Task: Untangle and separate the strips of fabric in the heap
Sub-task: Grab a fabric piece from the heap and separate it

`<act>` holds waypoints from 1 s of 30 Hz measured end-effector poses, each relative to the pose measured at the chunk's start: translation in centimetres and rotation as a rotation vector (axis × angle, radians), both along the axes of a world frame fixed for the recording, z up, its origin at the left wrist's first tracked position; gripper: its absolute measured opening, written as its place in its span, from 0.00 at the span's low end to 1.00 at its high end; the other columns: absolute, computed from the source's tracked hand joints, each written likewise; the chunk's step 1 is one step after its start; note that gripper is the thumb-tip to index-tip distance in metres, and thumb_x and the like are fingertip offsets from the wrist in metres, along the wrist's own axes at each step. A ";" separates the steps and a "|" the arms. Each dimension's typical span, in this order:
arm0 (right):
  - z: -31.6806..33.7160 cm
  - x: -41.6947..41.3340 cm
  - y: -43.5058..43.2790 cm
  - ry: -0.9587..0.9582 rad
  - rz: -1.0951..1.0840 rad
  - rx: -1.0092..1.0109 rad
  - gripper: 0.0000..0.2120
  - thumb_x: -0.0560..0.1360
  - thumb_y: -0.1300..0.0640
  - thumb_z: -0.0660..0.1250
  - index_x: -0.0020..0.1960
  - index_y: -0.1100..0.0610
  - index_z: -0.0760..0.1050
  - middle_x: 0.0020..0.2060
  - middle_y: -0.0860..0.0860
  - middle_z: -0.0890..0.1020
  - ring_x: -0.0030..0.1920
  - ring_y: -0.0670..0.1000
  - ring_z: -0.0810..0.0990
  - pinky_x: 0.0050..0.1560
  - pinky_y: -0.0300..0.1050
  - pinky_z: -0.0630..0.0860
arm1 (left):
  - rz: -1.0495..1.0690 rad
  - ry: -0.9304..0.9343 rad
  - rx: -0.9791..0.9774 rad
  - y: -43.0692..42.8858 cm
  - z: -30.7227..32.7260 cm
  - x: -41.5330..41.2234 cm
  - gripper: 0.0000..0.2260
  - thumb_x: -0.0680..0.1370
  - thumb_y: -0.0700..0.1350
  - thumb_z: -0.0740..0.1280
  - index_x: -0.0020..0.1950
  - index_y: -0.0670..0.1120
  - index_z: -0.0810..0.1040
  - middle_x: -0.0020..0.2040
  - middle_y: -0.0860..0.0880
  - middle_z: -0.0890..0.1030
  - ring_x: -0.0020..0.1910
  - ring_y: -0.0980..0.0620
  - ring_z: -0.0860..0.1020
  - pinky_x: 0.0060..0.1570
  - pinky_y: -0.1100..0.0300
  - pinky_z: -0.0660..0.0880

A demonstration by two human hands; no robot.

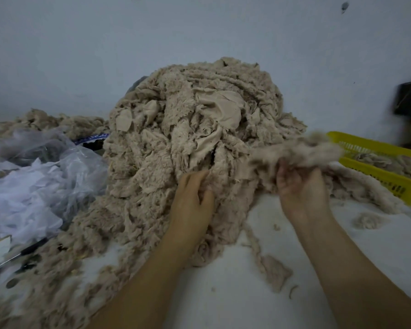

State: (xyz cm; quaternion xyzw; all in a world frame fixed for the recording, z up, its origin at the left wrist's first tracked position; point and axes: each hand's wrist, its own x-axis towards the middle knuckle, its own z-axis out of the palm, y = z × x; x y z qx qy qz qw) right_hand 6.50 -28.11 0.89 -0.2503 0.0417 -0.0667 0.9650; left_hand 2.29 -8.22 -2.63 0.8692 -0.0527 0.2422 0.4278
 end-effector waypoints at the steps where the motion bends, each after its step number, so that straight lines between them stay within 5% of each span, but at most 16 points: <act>1: -0.4 0.1 -0.3 0.049 -0.034 0.030 0.13 0.83 0.50 0.58 0.51 0.57 0.75 0.42 0.52 0.83 0.39 0.49 0.84 0.38 0.41 0.81 | 0.016 0.015 -0.017 0.0 0.0 0.1 0.17 0.83 0.46 0.61 0.73 0.53 0.69 0.65 0.58 0.65 0.46 0.68 0.72 0.43 0.76 0.68; 3: -1.5 0.3 0.3 0.161 -0.036 -0.123 0.14 0.83 0.48 0.59 0.56 0.58 0.73 0.43 0.53 0.80 0.40 0.50 0.83 0.37 0.42 0.81 | 0.039 0.094 -0.037 0.1 0.0 0.3 0.20 0.83 0.50 0.62 0.75 0.53 0.66 0.71 0.54 0.64 0.55 0.66 0.73 0.52 0.69 0.69; 5: -2.3 0.4 1.7 0.194 -0.039 -0.405 0.10 0.81 0.54 0.61 0.56 0.59 0.75 0.34 0.50 0.82 0.32 0.47 0.81 0.32 0.41 0.79 | 0.067 0.230 0.019 0.3 -0.2 0.5 0.24 0.82 0.54 0.63 0.77 0.51 0.64 0.73 0.51 0.66 0.65 0.53 0.72 0.61 0.58 0.70; 7: -2.7 0.0 3.0 0.139 0.001 -0.765 0.09 0.81 0.56 0.61 0.52 0.58 0.79 0.29 0.46 0.82 0.28 0.45 0.79 0.31 0.41 0.78 | 0.060 0.288 0.095 0.3 -0.4 0.5 0.19 0.82 0.54 0.64 0.70 0.48 0.71 0.64 0.51 0.73 0.56 0.53 0.74 0.51 0.61 0.71; 10: -3.3 -1.1 4.3 0.074 0.161 -1.097 0.14 0.82 0.50 0.60 0.47 0.56 0.80 0.34 0.51 0.84 0.28 0.46 0.79 0.29 0.41 0.77 | 0.017 0.122 0.013 0.1 -0.2 0.2 0.07 0.82 0.47 0.64 0.57 0.46 0.78 0.53 0.56 0.76 0.47 0.58 0.72 0.37 0.68 0.63; 13: -3.5 -1.9 5.0 -0.017 0.358 -1.057 0.19 0.80 0.40 0.60 0.52 0.55 0.81 0.40 0.51 0.86 0.37 0.48 0.84 0.37 0.44 0.80 | -0.120 -0.025 -0.049 -0.4 0.4 -0.4 0.08 0.82 0.47 0.65 0.42 0.52 0.74 0.38 0.57 0.76 0.37 0.60 0.73 0.34 0.69 0.66; 15: -3.3 -1.8 5.1 -0.037 0.403 -0.992 0.20 0.78 0.38 0.62 0.54 0.52 0.82 0.45 0.49 0.87 0.45 0.47 0.86 0.45 0.42 0.81 | -0.298 0.007 0.032 -1.3 0.5 -0.9 0.09 0.82 0.45 0.64 0.42 0.51 0.74 0.36 0.55 0.75 0.36 0.61 0.74 0.35 0.68 0.67; 19: -2.9 -1.6 4.7 0.096 0.330 -0.902 0.11 0.79 0.49 0.65 0.49 0.54 0.83 0.40 0.50 0.87 0.39 0.49 0.86 0.36 0.43 0.80 | -0.534 0.086 0.182 -2.3 0.4 -1.4 0.07 0.82 0.43 0.65 0.47 0.42 0.78 0.37 0.52 0.78 0.37 0.58 0.75 0.37 0.63 0.70; 22: -2.7 -1.2 4.4 0.126 0.223 -0.820 0.13 0.80 0.54 0.60 0.39 0.53 0.78 0.29 0.47 0.82 0.31 0.47 0.82 0.30 0.40 0.75 | -0.539 0.128 0.145 -1.9 0.3 -1.3 0.11 0.80 0.46 0.66 0.40 0.43 0.73 0.32 0.55 0.71 0.31 0.59 0.69 0.33 0.62 0.66; 26: -2.2 -2.0 4.6 -0.159 0.022 -1.279 0.19 0.81 0.51 0.60 0.32 0.50 0.71 0.24 0.43 0.75 0.28 0.42 0.74 0.30 0.35 0.70 | -0.345 0.164 -0.181 -1.7 0.3 -1.1 0.14 0.82 0.53 0.62 0.39 0.50 0.77 0.35 0.59 0.80 0.36 0.63 0.76 0.39 0.67 0.71; 28: -2.1 -3.2 5.3 -0.380 0.086 -1.435 0.21 0.82 0.48 0.60 0.31 0.49 0.71 0.25 0.41 0.77 0.27 0.39 0.73 0.30 0.31 0.68 | -0.280 0.230 -0.519 -1.2 0.6 -0.7 0.13 0.83 0.53 0.61 0.45 0.54 0.83 0.45 0.59 0.85 0.48 0.61 0.82 0.47 0.68 0.75; 30: -2.5 -4.0 6.1 -0.549 0.213 -1.576 0.22 0.82 0.45 0.59 0.30 0.50 0.67 0.26 0.44 0.73 0.28 0.42 0.70 0.31 0.38 0.67 | -0.351 0.364 -0.909 -0.4 0.9 -0.2 0.14 0.80 0.57 0.64 0.55 0.51 0.84 0.54 0.50 0.86 0.57 0.51 0.83 0.55 0.58 0.78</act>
